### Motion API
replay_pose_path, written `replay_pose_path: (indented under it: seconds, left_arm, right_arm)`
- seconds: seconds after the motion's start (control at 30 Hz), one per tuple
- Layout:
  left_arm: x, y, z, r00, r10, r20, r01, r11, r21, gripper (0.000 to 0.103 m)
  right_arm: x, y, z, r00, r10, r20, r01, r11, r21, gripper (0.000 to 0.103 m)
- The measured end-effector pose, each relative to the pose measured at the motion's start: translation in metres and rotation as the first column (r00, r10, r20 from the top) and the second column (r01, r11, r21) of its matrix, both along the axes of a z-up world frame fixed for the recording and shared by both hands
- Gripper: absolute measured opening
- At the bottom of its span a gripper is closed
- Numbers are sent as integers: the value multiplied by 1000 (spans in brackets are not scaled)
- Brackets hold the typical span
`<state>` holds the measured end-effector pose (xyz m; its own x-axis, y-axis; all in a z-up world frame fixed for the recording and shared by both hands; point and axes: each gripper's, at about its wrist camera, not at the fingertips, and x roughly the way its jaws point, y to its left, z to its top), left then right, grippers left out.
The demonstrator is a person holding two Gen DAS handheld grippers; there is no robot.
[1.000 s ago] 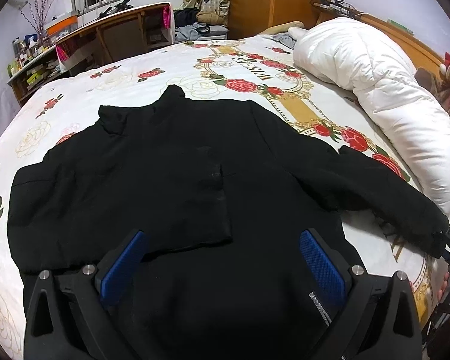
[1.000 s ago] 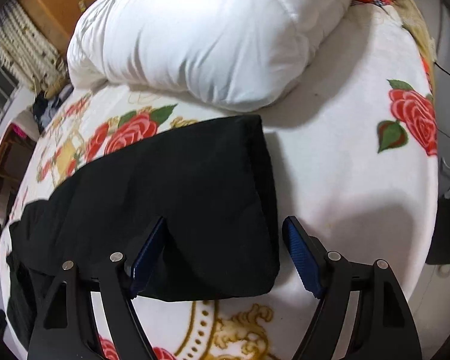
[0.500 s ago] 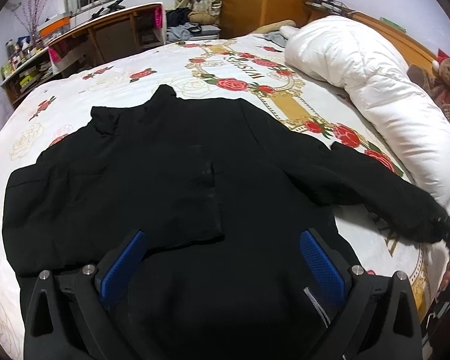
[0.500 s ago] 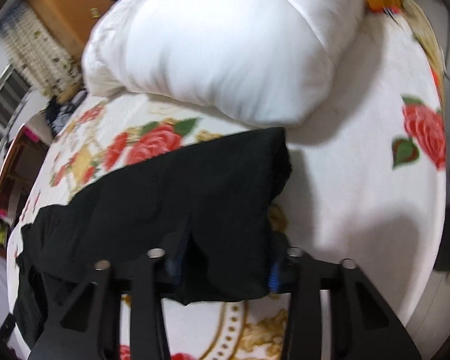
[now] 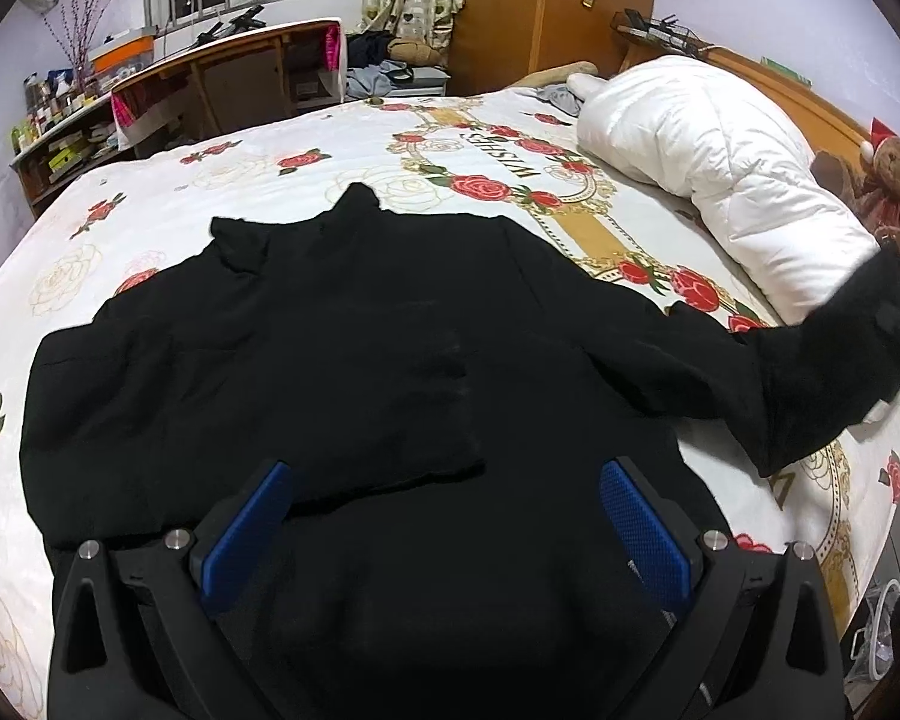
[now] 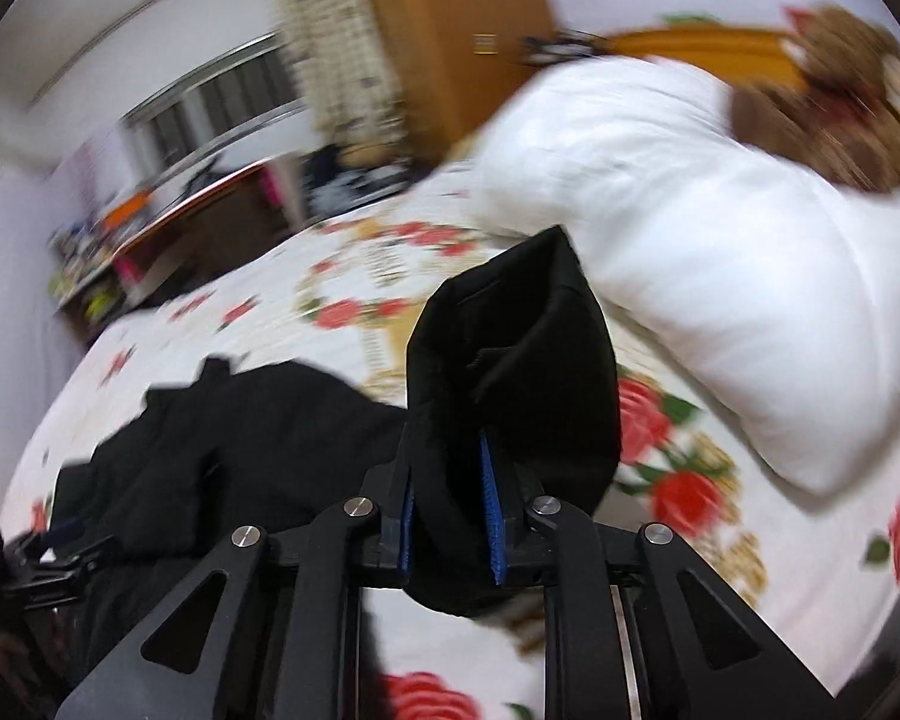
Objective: Fold large clothes
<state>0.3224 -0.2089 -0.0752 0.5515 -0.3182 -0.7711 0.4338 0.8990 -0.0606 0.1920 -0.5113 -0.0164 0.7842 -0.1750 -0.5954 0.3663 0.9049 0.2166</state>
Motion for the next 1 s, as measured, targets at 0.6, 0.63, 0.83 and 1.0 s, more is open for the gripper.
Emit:
replay_pose_path:
  seconds: [0.6,0.63,0.83,1.0]
  left_arm:
    - [-1,35,-19,997,-17,-71,14,999,-43,103]
    - [-1,32,-20,996,-32,-81,28,998,-54,103]
    - [-7,5,-18,983,-127,-136,111,987,-120,103]
    - [-6,-34,-9,967,-218,-131,201,971,-130,103]
  right_arm:
    - [78,114,-50,933,341,-117,-338,940,45,17]
    - [73,113,-48,933,345,-105,-341,939,54,21]
    - [43,95,-27,931,363,-49,-361,932,34,63]
    - [9,67,-22,956,290,-37,-288,957,35,63]
